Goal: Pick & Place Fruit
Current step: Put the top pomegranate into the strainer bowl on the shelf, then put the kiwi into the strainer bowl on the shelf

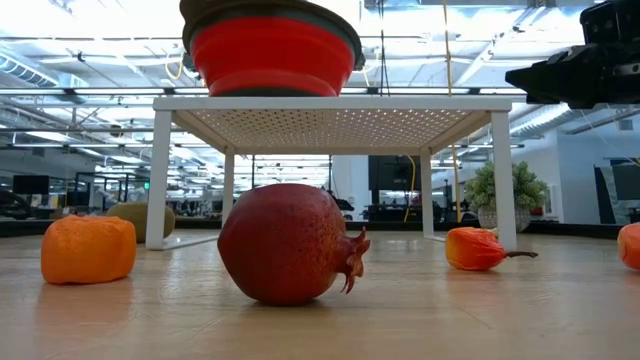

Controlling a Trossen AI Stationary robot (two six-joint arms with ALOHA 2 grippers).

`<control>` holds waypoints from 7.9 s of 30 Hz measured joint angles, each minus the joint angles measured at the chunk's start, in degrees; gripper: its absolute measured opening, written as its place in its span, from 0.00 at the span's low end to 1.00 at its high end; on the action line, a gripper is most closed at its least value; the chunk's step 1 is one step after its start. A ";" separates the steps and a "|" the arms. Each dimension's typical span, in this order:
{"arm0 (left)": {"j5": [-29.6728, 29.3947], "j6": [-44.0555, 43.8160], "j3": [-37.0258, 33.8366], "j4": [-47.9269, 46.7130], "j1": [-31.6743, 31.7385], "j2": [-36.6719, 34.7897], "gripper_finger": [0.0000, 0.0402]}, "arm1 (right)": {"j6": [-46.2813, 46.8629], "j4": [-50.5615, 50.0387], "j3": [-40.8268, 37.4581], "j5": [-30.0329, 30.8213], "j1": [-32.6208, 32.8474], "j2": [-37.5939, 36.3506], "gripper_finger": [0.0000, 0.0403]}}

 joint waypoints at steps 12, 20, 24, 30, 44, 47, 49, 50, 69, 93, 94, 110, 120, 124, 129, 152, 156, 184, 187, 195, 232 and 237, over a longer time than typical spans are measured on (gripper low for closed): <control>1.96 -7.14 0.00 -10.77 4.75 0.00 0.41 | -0.02 0.00 0.00 0.02 0.01 -0.02 0.00; 6.81 -5.48 0.00 -10.22 8.05 0.00 0.41 | -0.02 0.00 0.00 0.00 0.02 -0.01 0.00; 7.14 -5.30 0.00 -10.23 8.29 0.00 0.41 | -0.03 -0.01 0.00 0.01 0.01 0.00 0.00; 7.12 -5.28 0.00 -9.26 8.30 0.62 0.41 | -0.04 0.00 0.00 0.01 0.01 0.00 0.00; 9.77 -4.01 0.00 -2.35 10.04 7.31 0.41 | 0.01 -0.44 0.00 0.02 0.00 0.00 0.00; 9.86 -3.47 0.00 -2.31 10.04 7.39 0.41 | 0.00 -0.44 0.00 0.02 0.02 0.00 0.00; 10.14 -3.23 0.00 -2.59 10.02 7.39 0.41 | 0.00 -0.42 0.00 0.02 0.00 -0.01 0.00; 10.17 -2.75 0.00 -2.62 10.02 7.44 0.41 | 0.00 -0.42 0.00 0.02 0.01 -0.01 0.00; 11.62 -0.54 0.00 -2.42 10.02 7.82 0.62 | 0.06 -0.42 0.00 0.02 0.02 0.00 0.00; 30.75 -0.31 9.92 -2.42 4.61 -2.14 0.70 | 1.94 -0.42 0.00 0.02 0.02 0.00 0.00; 30.81 -0.57 9.92 -2.42 3.90 -2.27 0.70 | 2.25 -0.42 0.00 0.02 0.02 -0.02 0.00; 25.51 -0.92 9.92 -5.26 -9.66 -2.12 0.70 | 4.07 -0.39 0.00 0.02 0.02 -0.02 0.00; 13.06 -11.58 9.90 -22.85 -11.20 -2.10 0.70 | 4.07 -0.39 0.00 0.02 0.02 -0.02 0.00; 8.67 -16.66 9.88 -29.62 -11.69 -2.91 0.70 | 4.07 -0.39 0.00 0.02 0.00 -0.02 0.00; 4.05 -22.28 9.88 -35.27 -12.71 -5.27 0.70 | 4.15 -0.39 0.00 0.02 0.01 -0.01 0.00; 0.39 -56.42 0.72 -62.79 -11.24 -7.98 0.70 | 4.49 -0.42 0.01 0.00 0.01 -0.01 0.00; 3.87 -59.10 -3.26 -62.61 -11.23 -7.98 0.70 | 4.50 -0.41 0.00 0.00 0.01 0.00 0.00; 5.11 -36.40 -22.01 -47.45 -15.19 -8.00 0.70 | 5.97 -0.42 0.00 0.00 0.00 -0.02 0.00; 3.76 -36.72 -24.15 -44.40 -17.37 -7.98 0.70 | 5.92 -0.39 0.01 0.00 0.02 0.00 0.00; -0.44 -37.68 -29.38 -36.51 -20.62 -7.99 0.70 | 5.95 -0.39 0.01 0.01 0.02 -0.01 0.00; -21.93 -33.86 -48.59 -5.63 -25.00 -8.00 0.70 | 5.99 -0.41 0.02 0.02 0.00 0.00 0.00; -24.90 -33.90 -50.10 -4.97 -25.00 -8.00 0.70 | 5.99 -0.39 0.02 0.02 0.00 0.00 0.00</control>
